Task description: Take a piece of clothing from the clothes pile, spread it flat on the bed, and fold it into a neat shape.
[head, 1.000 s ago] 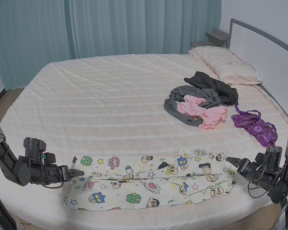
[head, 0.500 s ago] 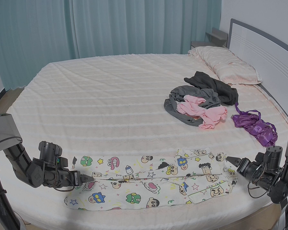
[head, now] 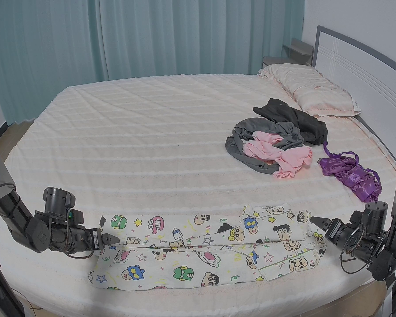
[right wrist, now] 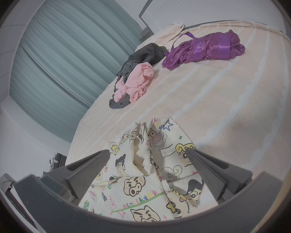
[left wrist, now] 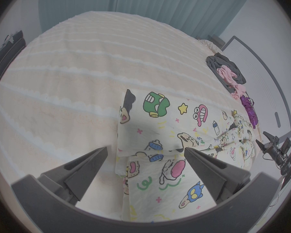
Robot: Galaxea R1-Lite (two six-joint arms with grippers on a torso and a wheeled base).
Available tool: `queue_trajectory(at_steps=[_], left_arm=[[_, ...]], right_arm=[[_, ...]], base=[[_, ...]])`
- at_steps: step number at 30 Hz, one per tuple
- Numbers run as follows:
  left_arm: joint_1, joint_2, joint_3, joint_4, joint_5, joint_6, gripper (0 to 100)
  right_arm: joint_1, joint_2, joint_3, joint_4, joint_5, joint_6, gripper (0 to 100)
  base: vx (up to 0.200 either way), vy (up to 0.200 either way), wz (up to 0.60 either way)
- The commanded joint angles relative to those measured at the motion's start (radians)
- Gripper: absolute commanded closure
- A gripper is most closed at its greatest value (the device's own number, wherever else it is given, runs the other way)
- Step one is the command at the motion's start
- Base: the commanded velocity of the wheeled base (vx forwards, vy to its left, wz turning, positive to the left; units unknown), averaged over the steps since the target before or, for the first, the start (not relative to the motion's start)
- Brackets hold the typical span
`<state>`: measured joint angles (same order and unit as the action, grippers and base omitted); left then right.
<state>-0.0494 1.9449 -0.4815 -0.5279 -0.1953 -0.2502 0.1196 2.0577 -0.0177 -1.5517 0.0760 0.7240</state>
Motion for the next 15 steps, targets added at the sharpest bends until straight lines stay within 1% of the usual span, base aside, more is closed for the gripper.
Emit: queue_trajectory(at_steps=[1,11,15], left_arm=[[0.000,0.009,-0.016,-0.004,0.024,0.002,0],[-0.009,0.112,-0.040,-0.004,0.031,0.003,0],[-0.032,0.117,-0.046,-0.004,0.027,-0.011,0]], right_arm=[[0.000,0.013,0.018,-0.001,0.001,0.000,0],[0.000,0.018,0.018,-0.001,0.002,0.000,0],[0.000,0.018,0.018,-0.001,0.002,0.000,0]], base=[[0.000,0.000,0.00],[0.000,0.000,0.00],[0.000,0.000,0.00]])
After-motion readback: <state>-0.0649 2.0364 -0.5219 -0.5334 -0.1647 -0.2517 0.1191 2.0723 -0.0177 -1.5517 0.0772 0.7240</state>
